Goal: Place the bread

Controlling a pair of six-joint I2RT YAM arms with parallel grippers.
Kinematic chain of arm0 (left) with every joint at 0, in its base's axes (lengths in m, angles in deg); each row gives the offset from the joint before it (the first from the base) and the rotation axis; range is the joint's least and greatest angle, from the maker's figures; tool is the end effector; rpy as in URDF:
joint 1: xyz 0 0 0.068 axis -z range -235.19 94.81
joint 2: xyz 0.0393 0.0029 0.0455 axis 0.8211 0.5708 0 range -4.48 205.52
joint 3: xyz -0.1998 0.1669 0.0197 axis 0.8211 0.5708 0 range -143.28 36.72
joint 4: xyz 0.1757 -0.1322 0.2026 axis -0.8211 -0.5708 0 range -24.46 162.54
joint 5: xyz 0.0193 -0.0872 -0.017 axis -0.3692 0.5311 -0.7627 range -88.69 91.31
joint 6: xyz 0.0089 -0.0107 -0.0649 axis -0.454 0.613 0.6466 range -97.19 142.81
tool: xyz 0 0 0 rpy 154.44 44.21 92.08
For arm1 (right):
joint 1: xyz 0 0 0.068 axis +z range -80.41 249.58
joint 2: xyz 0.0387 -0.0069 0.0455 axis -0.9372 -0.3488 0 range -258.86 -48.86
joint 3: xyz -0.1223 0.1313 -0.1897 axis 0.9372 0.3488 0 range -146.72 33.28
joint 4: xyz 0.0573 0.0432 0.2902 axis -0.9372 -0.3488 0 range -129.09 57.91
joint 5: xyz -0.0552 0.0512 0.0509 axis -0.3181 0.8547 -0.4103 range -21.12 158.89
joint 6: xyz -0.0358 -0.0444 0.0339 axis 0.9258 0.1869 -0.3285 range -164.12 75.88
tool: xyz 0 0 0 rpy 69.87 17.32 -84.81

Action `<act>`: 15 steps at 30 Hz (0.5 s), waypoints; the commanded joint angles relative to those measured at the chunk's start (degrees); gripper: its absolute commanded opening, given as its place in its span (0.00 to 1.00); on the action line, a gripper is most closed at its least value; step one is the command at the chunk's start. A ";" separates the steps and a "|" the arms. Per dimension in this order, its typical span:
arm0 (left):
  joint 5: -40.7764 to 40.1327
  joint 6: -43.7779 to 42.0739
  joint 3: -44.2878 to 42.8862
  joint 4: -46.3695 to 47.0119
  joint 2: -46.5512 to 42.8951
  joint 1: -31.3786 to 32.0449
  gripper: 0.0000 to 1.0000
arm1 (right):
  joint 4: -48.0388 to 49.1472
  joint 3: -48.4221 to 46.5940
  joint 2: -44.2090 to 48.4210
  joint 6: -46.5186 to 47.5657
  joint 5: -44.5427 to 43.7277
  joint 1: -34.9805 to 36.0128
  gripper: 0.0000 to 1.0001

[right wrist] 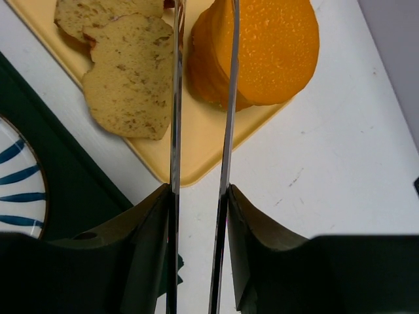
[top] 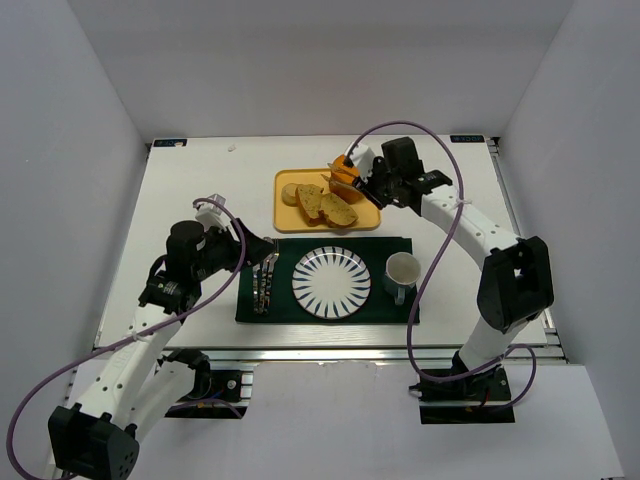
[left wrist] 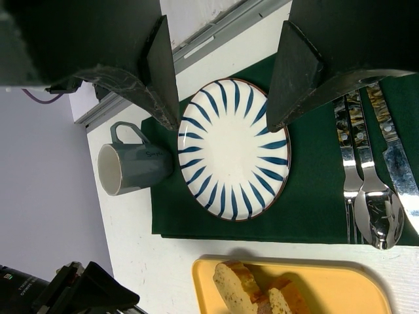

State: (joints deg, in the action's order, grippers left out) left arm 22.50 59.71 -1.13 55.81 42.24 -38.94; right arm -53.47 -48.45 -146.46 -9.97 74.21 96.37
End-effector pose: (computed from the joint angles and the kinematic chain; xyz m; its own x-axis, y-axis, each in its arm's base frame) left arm 0.2336 -0.0879 0.2590 -0.6763 -0.3860 -0.6273 0.2098 0.7154 -0.6664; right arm 0.3942 0.2044 0.2665 -0.1585 -0.7061 -0.6902 -0.7293 0.5549 -0.4003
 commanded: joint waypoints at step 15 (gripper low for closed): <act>0.26 -0.34 0.40 1.70 0.92 0.10 0.65 | 6.53 6.67 3.73 3.38 -10.86 1.43 0.38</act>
State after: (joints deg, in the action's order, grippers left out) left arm 22.52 59.69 -1.10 56.31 43.09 -38.94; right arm -49.63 -42.12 -145.91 -7.30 65.49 97.44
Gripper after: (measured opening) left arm 0.652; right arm 0.393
